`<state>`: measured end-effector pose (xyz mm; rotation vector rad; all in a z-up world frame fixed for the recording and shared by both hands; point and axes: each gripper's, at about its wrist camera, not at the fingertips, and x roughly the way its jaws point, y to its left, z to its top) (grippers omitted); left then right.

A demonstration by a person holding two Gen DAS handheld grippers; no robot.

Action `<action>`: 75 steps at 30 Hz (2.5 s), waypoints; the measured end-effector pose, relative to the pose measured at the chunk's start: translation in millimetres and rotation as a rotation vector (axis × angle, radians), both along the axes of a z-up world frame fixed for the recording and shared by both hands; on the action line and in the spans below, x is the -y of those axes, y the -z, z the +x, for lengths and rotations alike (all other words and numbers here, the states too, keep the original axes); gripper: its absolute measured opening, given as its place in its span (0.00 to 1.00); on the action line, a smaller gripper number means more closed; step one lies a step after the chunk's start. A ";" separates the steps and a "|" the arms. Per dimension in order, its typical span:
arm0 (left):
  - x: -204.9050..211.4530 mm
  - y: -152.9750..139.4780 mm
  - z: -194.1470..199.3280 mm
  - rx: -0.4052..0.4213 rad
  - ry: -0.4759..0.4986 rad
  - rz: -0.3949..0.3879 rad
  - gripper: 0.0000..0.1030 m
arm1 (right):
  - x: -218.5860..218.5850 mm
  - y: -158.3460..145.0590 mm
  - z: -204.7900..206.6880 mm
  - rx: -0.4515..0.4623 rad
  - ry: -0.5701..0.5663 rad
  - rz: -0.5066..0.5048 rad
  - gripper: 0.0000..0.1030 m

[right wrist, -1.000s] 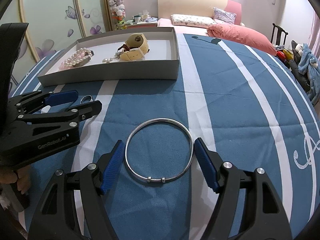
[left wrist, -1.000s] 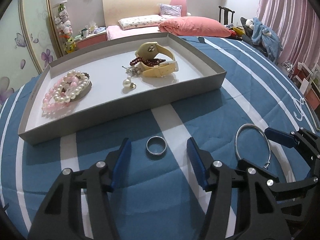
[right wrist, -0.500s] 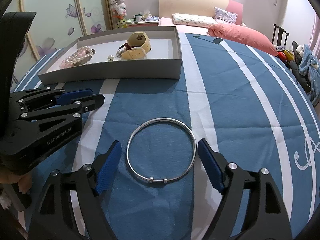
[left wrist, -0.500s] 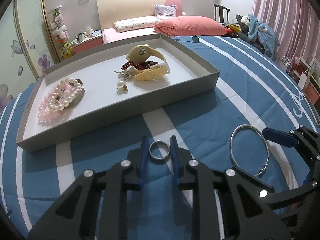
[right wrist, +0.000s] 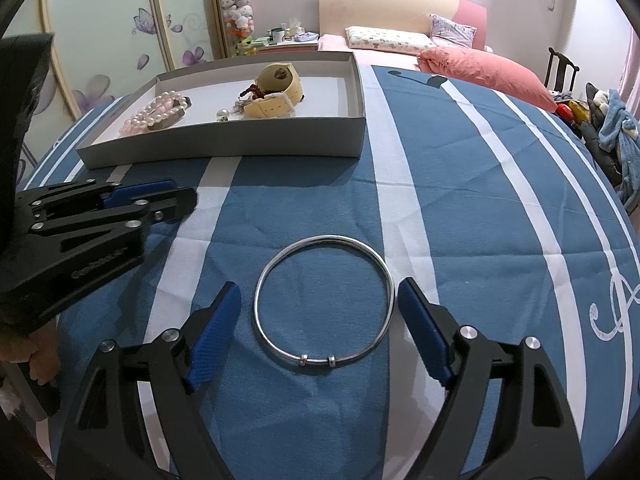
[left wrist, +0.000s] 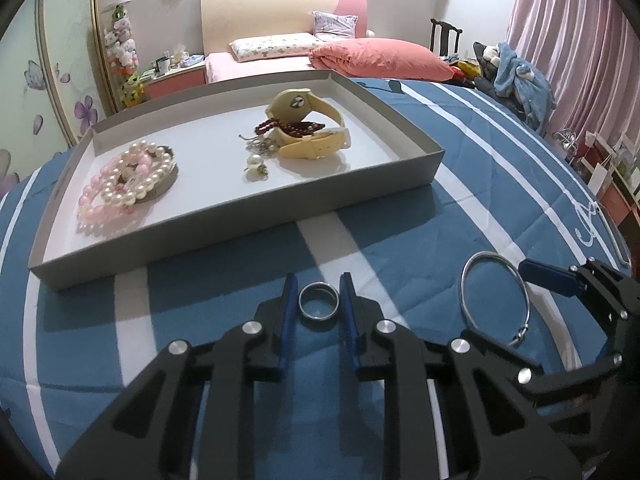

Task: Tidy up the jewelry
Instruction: 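Grasp the silver bangle with the right tool while the left tool holds the ring, then carry the ring and bangle up over the tray with both tools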

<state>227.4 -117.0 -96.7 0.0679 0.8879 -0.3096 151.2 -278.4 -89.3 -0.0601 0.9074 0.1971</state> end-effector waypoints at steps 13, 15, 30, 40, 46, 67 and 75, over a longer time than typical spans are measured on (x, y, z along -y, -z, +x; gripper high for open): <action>-69.3 -9.9 -42.0 0.055 -0.020 -0.026 0.21 | -5.8 2.4 1.0 -0.008 -0.010 -0.007 0.86; -79.7 -8.1 -44.4 0.047 -0.049 -0.019 0.21 | -6.1 2.4 1.9 -0.009 -0.009 -0.008 0.86; -103.6 -1.8 -42.8 -0.004 -0.147 0.006 0.21 | -5.8 -1.4 1.7 0.008 -0.018 -0.001 0.69; -103.2 -1.5 -42.4 -0.006 -0.153 0.003 0.21 | -5.1 -2.0 -1.1 0.011 -0.022 0.034 0.68; -105.4 -2.5 -42.5 -0.008 -0.163 -0.020 0.21 | -3.9 -8.9 -5.3 0.049 -0.020 0.078 0.68; -101.1 -66.0 -70.5 0.386 -0.233 -0.061 0.21 | -14.3 -90.9 -15.9 0.507 0.027 0.197 0.69; -98.1 -96.4 -63.6 0.527 -0.255 -0.076 0.21 | -22.4 -114.4 -8.5 0.649 0.030 0.201 0.69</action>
